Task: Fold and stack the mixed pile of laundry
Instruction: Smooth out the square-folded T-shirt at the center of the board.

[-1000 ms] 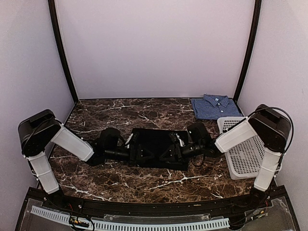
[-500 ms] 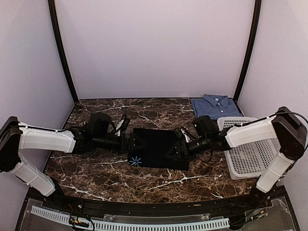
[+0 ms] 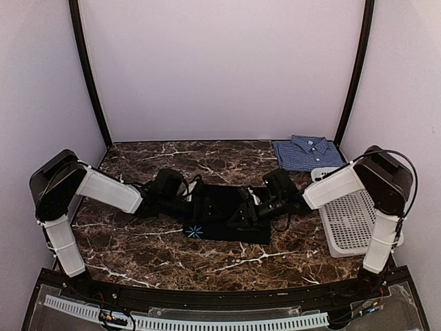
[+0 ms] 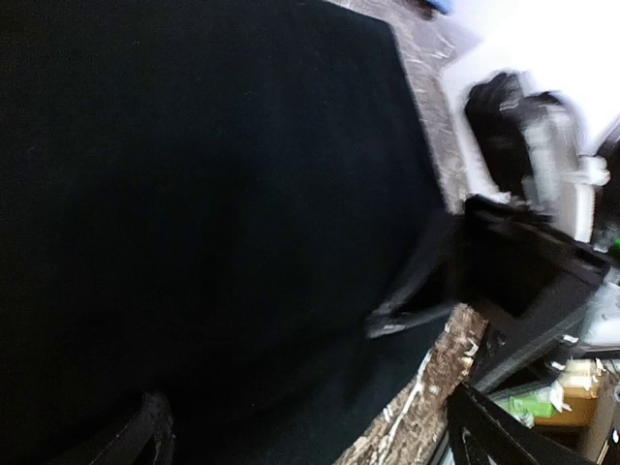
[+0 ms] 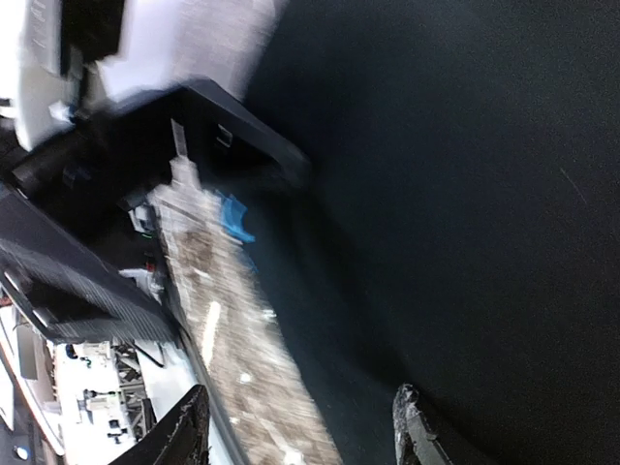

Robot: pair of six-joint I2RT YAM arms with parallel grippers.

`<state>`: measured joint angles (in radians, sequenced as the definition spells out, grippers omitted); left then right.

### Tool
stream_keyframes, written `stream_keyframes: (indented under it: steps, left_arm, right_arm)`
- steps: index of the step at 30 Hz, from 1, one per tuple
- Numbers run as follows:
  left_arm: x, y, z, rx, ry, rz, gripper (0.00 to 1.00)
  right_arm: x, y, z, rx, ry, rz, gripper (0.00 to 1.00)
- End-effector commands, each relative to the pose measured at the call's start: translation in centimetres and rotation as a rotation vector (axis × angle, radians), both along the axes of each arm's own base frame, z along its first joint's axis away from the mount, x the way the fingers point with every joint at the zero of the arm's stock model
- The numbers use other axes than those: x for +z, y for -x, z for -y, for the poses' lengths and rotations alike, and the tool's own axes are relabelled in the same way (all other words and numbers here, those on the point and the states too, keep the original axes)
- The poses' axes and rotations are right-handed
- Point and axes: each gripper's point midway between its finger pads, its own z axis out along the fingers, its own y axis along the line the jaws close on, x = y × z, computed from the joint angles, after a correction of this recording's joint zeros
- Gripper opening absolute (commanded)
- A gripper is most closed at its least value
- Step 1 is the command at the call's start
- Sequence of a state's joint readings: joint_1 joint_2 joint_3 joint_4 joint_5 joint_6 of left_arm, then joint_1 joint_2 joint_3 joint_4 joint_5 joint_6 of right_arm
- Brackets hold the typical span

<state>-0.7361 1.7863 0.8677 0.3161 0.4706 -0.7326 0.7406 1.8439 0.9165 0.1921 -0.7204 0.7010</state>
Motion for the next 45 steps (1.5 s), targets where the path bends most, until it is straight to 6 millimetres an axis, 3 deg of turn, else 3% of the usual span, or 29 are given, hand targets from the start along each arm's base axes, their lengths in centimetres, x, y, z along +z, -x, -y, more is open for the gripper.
stream_keyframes:
  steps: [1,5,8,11,12,13,14,15,16,17,18,19,20,21,22,23,24,25,28,31,35,40,45]
  left_arm:
    - [-3.6,-0.6,-2.5,0.089,-0.027,-0.07,0.99]
    - [-5.3,1.2,-4.9,0.131,-0.062,-0.111,0.99]
    - [-4.7,2.5,-5.7,0.139,-0.064,-0.11,0.99]
    - [-3.8,3.8,-5.9,0.112,-0.089,-0.095,0.99]
    - [-2.1,3.5,-5.6,0.108,-0.067,-0.059,0.99]
    - [-1.7,3.6,-5.8,0.103,-0.086,-0.045,0.99]
    - [0.6,2.8,-5.3,0.102,-0.058,0.005,0.99]
    - [1.1,2.5,-5.5,0.104,-0.076,0.03,0.99]
    - [3.4,1.5,-4.9,0.108,-0.049,0.081,0.99]
    - [3.8,1.1,-4.9,0.104,-0.07,0.105,0.99]
    - [5.8,0.0,-4.0,0.102,-0.048,0.146,0.99]
    - [5.4,-0.5,-3.7,0.085,-0.069,0.151,0.99]
    - [7.2,-1.6,-2.7,0.078,-0.042,0.187,0.99]
    - [6.4,-2.3,-2.1,0.058,-0.051,0.181,0.99]
    - [7.7,-3.4,-1.1,0.052,-0.028,0.207,0.99]
    - [6.9,-4.2,-0.5,0.038,-0.03,0.205,0.99]
    - [7.9,-5.3,0.3,0.035,-0.006,0.226,0.99]
    - [6.7,-6.0,0.8,0.03,-0.013,0.215,0.99]
    - [7.4,-8.6,1.9,0.04,0.038,0.232,0.99]
    - [5.9,-10.5,2.2,0.057,0.042,0.217,0.99]
    - [2.7,-11.8,1.4,0.091,0.026,0.163,0.99]
    - [-2.0,-12.6,-2.9,0.212,-0.007,0.069,0.99]
    - [-2.7,-12.8,-6.7,0.273,-0.055,0.067,0.99]
  right_arm:
    - [-4.8,0.6,2.6,-0.035,0.06,-0.076,0.6]
    - [-6.5,1.3,3.3,-0.02,0.094,-0.091,0.6]
    - [-6.0,1.2,2.1,0.033,0.085,-0.068,0.59]
    - [-3.2,1.3,-0.3,0.117,0.048,-0.002,0.59]
    - [-2.0,1.4,-0.7,0.134,0.03,0.011,0.59]
    - [-0.7,1.3,-1.0,0.144,0.008,0.028,0.59]
    - [0.5,1.0,-1.1,0.147,-0.006,0.048,0.59]
    - [1.9,0.6,-1.1,0.146,-0.016,0.075,0.6]
    - [3.1,0.1,-1.1,0.139,-0.023,0.102,0.6]
    - [3.9,-0.5,-0.8,0.128,-0.022,0.119,0.6]
    - [4.9,-1.2,-0.6,0.115,-0.025,0.137,0.61]
    - [5.6,-1.9,-0.3,0.098,-0.03,0.154,0.61]
    - [6.0,-2.8,0.0,0.078,-0.032,0.168,0.61]
    - [6.2,-3.7,0.3,0.057,-0.03,0.18,0.61]
    - [6.2,-4.8,0.6,0.033,-0.027,0.188,0.61]
    - [6.0,-5.8,0.8,0.016,-0.027,0.189,0.61]
    - [5.9,-6.9,1.0,-0.008,-0.031,0.192,0.61]
    - [5.7,-7.9,1.2,-0.028,-0.033,0.187,0.61]
    - [5.3,-10.5,1.5,-0.07,-0.045,0.189,0.6]
    - [4.5,-12.0,1.3,-0.083,-0.054,0.18,0.6]
    - [1.6,-13.7,1.2,-0.1,-0.03,0.147,0.59]
    - [-4.0,-15.2,3.3,-0.171,0.049,0.068,0.56]
    - [-3.1,-16.1,5.2,-0.197,0.083,0.103,0.53]
